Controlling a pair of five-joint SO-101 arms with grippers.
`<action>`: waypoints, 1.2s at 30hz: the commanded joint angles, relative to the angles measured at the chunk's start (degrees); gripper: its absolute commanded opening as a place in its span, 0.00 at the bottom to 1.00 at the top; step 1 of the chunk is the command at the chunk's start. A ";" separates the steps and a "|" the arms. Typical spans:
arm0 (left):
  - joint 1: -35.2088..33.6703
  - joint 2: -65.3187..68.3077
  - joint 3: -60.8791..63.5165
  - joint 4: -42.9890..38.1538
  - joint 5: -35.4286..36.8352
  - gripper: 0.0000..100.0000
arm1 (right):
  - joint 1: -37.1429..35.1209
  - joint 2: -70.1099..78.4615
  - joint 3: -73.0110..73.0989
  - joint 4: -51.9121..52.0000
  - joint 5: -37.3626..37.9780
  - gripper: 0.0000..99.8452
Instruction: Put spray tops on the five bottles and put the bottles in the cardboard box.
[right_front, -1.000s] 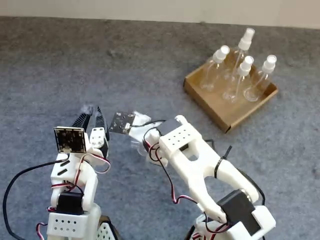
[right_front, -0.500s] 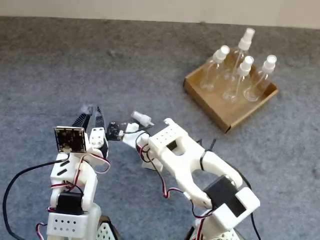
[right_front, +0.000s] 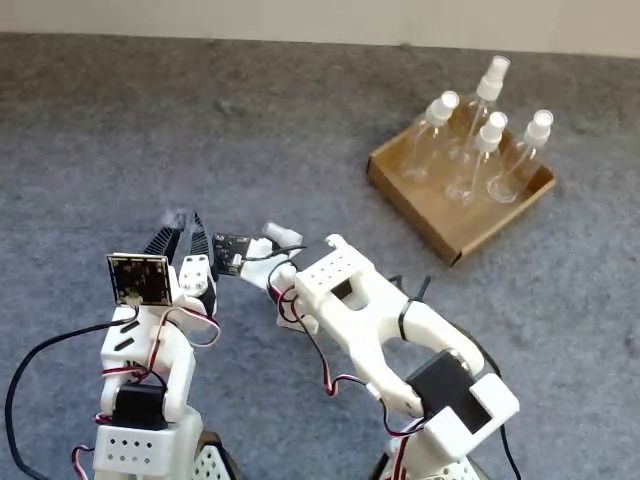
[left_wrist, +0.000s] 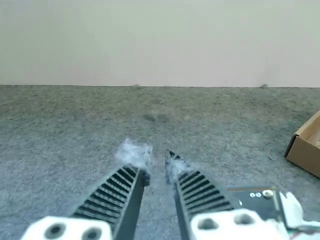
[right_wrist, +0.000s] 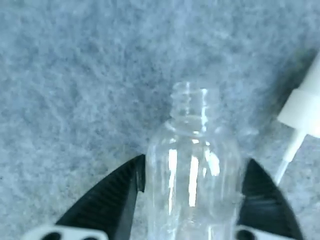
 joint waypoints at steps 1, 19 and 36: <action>0.40 -0.31 1.10 0.18 -0.53 0.01 | -0.57 -0.84 -2.77 4.35 0.35 0.19; 0.75 -0.31 1.10 1.49 -5.19 0.01 | 11.12 -29.23 -10.86 23.69 -7.47 0.14; 0.75 0.04 -2.15 7.74 -7.38 0.01 | 19.56 -48.92 2.51 20.35 -16.79 0.14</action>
